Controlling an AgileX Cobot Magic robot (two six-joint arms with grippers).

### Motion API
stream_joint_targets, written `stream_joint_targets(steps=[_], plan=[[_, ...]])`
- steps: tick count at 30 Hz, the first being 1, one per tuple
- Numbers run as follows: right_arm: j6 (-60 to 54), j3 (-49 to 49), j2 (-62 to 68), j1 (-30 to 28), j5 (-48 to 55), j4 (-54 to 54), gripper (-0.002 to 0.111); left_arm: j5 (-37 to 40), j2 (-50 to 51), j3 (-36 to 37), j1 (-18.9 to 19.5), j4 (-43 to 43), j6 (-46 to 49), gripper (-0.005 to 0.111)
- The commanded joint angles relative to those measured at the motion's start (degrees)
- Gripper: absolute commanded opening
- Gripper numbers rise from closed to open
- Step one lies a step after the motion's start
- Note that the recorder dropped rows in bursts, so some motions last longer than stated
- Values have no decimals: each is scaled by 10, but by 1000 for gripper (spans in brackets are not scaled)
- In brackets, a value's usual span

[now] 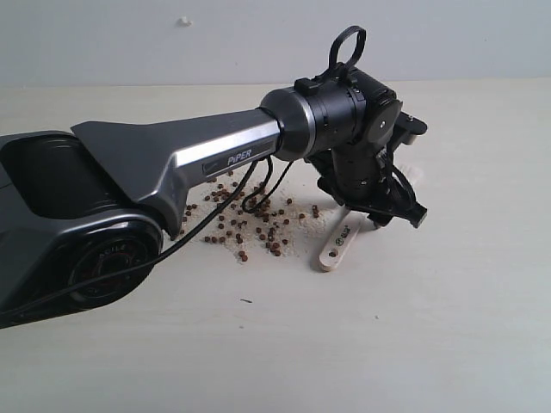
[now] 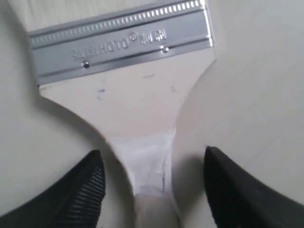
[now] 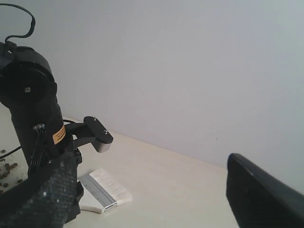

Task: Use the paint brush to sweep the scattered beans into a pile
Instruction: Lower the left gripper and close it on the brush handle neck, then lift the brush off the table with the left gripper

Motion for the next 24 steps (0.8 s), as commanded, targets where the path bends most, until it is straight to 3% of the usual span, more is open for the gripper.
stream_joint_targets(steps=[1,6,24], plan=[[-1,2,1,-3,0,-3,79,-15,1,0,0,-5,-3,38],[-1,2,1,-3,-1,-3,79,-8,17,0,0,-22,0,-1],[-1,2,1,-3,-1,-3,79,-9,-85,0,-1,22,5,0]])
